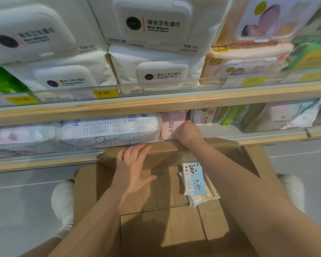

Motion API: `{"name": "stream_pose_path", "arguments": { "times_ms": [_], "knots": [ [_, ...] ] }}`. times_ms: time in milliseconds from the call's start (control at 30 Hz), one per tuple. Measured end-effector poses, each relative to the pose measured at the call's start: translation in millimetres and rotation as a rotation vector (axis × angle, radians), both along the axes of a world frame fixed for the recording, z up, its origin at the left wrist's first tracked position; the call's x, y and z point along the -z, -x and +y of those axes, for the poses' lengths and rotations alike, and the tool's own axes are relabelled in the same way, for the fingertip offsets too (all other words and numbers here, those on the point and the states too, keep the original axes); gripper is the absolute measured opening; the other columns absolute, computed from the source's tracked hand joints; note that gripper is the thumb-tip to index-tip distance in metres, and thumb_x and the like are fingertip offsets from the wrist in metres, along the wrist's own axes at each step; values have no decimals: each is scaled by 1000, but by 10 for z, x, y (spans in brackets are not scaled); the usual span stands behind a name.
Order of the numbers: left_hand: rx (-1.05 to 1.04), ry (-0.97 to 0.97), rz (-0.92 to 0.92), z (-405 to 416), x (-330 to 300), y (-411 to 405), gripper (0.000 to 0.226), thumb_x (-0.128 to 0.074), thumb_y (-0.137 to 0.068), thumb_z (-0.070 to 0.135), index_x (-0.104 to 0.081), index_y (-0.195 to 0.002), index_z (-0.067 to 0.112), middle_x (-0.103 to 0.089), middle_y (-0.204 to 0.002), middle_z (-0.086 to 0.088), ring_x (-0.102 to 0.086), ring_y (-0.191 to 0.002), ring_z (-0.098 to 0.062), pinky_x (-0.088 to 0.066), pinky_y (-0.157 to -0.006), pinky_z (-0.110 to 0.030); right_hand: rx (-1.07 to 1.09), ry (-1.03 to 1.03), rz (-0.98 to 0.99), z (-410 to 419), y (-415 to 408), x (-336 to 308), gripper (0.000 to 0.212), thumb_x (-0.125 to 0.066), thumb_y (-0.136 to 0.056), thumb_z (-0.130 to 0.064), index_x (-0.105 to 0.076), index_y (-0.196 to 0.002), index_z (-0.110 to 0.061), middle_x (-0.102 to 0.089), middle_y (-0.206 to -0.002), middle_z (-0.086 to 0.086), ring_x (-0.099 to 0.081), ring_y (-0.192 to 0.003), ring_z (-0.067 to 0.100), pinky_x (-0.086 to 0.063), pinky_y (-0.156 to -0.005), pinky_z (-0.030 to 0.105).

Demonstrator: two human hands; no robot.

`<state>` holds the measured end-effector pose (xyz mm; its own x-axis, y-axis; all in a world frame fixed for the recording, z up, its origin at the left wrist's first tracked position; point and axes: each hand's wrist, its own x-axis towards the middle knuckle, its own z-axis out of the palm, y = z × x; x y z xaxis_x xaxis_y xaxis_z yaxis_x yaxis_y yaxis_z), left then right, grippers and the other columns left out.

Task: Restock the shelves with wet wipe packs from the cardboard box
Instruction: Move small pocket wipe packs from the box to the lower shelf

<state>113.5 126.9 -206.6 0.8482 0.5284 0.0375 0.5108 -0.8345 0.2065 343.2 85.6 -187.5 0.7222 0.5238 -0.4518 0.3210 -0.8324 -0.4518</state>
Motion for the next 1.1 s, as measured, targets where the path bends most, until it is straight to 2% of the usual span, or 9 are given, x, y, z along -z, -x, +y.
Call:
{"name": "stream_pose_path", "arguments": {
  "times_ms": [100,233,300,400,533,700,833,933,1100],
  "knots": [
    [-15,10,38,-24,-5,8,89,-65,-63,66,-37,-138,28,-46,-133,3,-41,-122,-18,-20,-104,-41,-81,12,-3,-177,-24,-221,44,-61,-85,-28,-51,-121,-4,-61,-113,14,-58,-106,32,-45,-84,34],
    [-66,55,33,-94,-71,-55,76,-62,-74,58,-36,-139,28,-44,-136,1,-33,-125,-18,-12,-106,-39,-209,-172,-117,-600,-54,-646,41,-59,-89,-25,-53,-127,-10,-62,-119,11,-58,-108,26,-44,-85,30],
    [-99,130,-50,-192,-152,-135,65,-58,-83,50,-39,-139,23,-42,-138,0,-30,-129,-19,-11,-109,-38,-205,-259,-149,-886,-43,-797,38,-60,-90,-23,-54,-125,-11,-63,-116,8,-59,-102,21,-45,-84,29],
    [-29,194,-202,-513,-309,-266,53,-45,-88,46,-47,-133,18,-47,-134,1,-33,-127,-14,-21,-106,-31,-142,-333,-152,-1419,5,-828,29,-60,-89,-19,-59,-118,-11,-64,-110,4,-57,-92,12,-44,-80,21],
    [-11,457,-231,-1049,-251,-424,41,-53,-91,31,-49,-131,22,-49,-128,11,-38,-119,-1,-31,-99,-21,-25,-226,-96,-2084,129,-534,22,-59,-90,-21,-60,-110,-13,-65,-105,2,-58,-88,12,-41,-70,16],
    [-171,700,-44,-1361,278,-679,43,-61,-88,25,-49,-129,17,-53,-128,1,-50,-118,-15,-40,-95,-29,120,-143,27,-2478,288,-9,19,-62,-89,-27,-60,-104,-15,-58,-94,-1,-56,-84,14,-34,-61,17],
    [-317,748,38,-1365,604,-887,45,-65,-86,23,-51,-126,8,-55,-124,-8,-51,-114,-22,-41,-89,-31,201,-127,127,-2537,312,252,35,-58,-92,-21,-55,-124,-9,-64,-109,5,-60,-95,19,-37,-67,14],
    [-438,754,35,-1343,759,-1069,43,-68,-84,21,-50,-119,3,-54,-117,-11,-52,-107,-26,-39,-77,-30,248,-129,198,-2543,282,375,35,-56,-94,-25,-53,-127,-14,-65,-112,4,-60,-100,18,-35,-60,6],
    [-711,823,20,-1340,869,-1315,46,-76,-77,17,-51,-110,-4,-60,-112,-20,-60,-102,-34,-41,-69,-30,282,-104,289,-2559,212,491,28,-52,-96,-25,-56,-123,-17,-63,-117,0,-58,-111,15,-36,-79,19]
  ]
}}
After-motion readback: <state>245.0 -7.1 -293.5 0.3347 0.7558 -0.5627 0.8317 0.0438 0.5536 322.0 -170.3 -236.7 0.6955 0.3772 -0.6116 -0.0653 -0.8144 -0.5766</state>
